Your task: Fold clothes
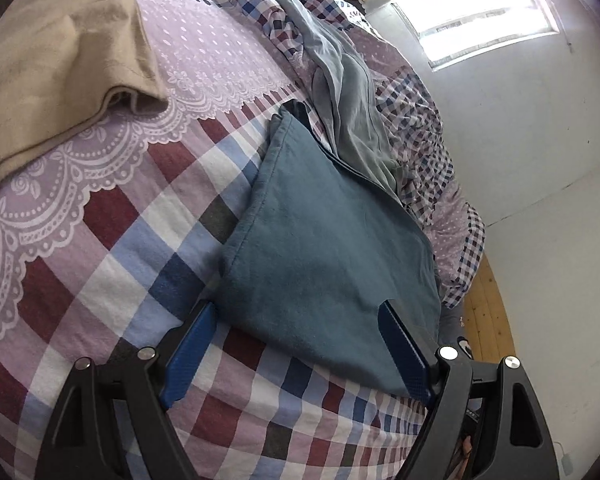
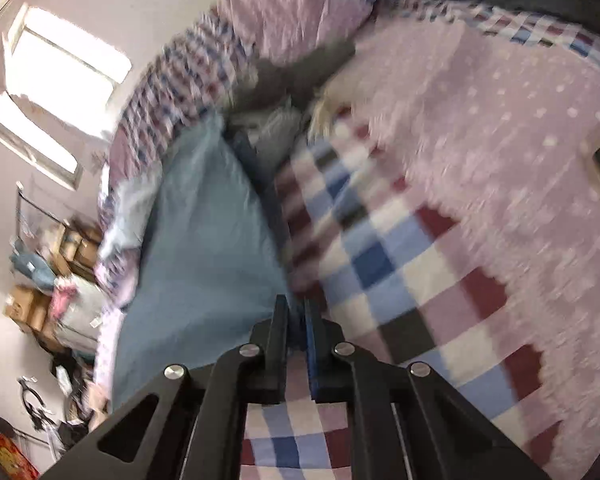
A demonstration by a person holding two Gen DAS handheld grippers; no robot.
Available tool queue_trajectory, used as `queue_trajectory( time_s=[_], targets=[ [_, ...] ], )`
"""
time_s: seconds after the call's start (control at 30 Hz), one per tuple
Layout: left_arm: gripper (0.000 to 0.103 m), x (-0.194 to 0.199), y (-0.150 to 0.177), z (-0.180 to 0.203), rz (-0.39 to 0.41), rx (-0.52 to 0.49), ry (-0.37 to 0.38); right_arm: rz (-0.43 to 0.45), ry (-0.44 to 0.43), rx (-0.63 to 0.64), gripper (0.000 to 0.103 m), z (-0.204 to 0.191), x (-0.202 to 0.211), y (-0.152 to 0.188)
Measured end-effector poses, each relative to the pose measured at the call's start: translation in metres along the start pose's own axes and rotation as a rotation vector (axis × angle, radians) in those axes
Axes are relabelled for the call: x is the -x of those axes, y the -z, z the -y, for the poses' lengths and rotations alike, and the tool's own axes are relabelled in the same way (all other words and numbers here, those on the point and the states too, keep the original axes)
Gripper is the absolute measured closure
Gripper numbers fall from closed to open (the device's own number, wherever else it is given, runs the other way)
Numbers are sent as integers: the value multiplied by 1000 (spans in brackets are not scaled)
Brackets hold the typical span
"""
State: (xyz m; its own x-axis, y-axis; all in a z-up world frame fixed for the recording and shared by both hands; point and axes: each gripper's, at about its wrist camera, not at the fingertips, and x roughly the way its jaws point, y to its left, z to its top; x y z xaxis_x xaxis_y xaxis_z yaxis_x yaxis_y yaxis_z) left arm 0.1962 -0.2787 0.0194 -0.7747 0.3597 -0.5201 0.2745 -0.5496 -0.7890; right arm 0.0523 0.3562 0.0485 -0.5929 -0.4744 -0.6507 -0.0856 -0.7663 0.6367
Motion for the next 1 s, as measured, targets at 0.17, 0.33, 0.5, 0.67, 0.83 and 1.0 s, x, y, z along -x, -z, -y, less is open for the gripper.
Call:
queue_trajectory(
  time_s=[0.17, 0.33, 0.5, 0.67, 0.83, 1.0],
  targets=[
    [17, 3, 0, -1, 0, 8, 2, -41, 21, -107, 92, 21, -14, 5],
    [17, 9, -1, -9, 5, 81, 36, 2, 40, -155, 89, 31, -6, 2],
    [17, 11, -2, -20, 18, 173, 78, 17, 12, -195, 79, 36, -3, 5],
    [17, 1, -8, -18, 14, 193, 90, 14, -44, -216, 68, 35, -1, 9],
    [17, -10, -18, -14, 19, 200, 110, -1, -94, -238, 66, 34, -3, 13],
    [17, -3, -9, -15, 38, 233, 93, -17, -145, -263, 66, 35, -5, 18]
  ],
)
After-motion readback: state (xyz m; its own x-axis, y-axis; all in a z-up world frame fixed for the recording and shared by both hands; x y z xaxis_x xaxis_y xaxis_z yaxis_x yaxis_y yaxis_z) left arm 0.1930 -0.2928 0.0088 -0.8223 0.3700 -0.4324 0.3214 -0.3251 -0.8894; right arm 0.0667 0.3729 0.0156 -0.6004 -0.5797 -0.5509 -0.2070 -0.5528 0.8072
